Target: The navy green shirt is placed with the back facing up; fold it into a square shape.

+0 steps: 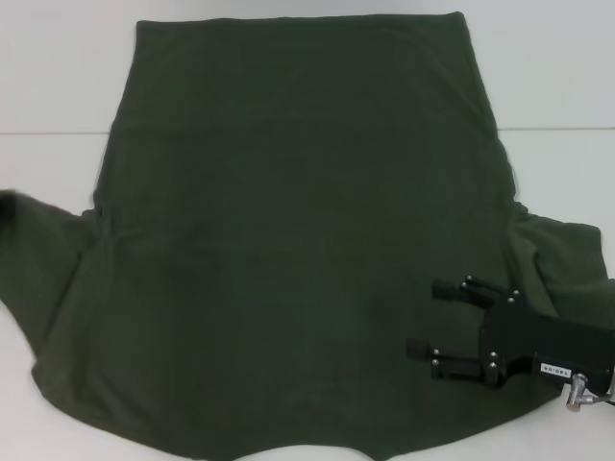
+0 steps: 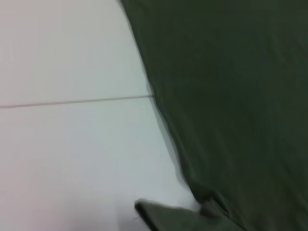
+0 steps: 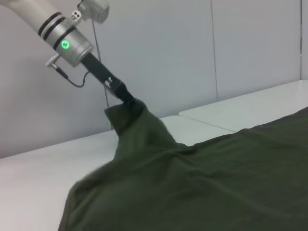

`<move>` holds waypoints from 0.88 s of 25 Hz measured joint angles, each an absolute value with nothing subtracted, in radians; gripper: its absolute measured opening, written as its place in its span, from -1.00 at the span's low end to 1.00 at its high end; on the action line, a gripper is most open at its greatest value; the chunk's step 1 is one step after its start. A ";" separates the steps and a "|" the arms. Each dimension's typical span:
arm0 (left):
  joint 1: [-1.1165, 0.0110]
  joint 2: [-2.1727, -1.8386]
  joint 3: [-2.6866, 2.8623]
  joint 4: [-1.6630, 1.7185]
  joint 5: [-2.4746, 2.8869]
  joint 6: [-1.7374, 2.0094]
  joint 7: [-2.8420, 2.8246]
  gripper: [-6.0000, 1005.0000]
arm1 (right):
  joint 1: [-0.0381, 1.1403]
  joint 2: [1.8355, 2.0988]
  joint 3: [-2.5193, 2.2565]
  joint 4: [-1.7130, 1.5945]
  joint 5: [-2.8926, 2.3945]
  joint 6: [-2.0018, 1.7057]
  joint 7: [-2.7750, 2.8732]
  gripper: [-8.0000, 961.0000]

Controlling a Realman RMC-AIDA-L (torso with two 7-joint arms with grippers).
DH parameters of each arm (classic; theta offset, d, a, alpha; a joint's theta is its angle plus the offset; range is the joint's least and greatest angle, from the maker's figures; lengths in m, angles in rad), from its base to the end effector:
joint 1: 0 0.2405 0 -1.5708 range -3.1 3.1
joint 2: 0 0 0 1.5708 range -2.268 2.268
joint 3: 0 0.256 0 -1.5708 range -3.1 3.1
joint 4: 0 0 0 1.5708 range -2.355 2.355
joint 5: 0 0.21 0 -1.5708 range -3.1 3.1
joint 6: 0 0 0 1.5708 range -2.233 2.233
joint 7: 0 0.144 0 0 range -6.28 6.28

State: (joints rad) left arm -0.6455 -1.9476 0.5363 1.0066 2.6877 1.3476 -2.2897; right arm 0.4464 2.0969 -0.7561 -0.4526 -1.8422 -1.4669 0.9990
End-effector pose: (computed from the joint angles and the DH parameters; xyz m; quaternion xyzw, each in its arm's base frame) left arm -0.3168 0.3925 0.1396 -0.7844 -0.5069 0.0036 0.3575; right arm 0.2865 0.2970 -0.0398 -0.9342 0.1593 0.2663 0.1760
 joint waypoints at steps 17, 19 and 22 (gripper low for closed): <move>-0.719 -1.946 0.620 1.025 2.723 1.453 -2.517 -0.91 | 0.445 2.097 -0.761 -0.452 -1.842 -1.468 0.998 0.93; -0.741 -1.947 0.620 1.037 2.718 1.492 -2.558 -0.91 | 0.444 2.097 -0.762 -0.451 -1.842 -1.468 0.997 0.93; -0.777 -1.957 0.622 1.045 2.715 1.543 -2.593 -0.91 | 0.442 2.097 -0.762 -0.449 -1.842 -1.468 0.996 0.93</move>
State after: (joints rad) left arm -0.7768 -1.9571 0.6216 1.0453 2.7147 1.5429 -2.5934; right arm 0.4425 2.0970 -0.7625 -0.4486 -1.8422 -1.4681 0.9958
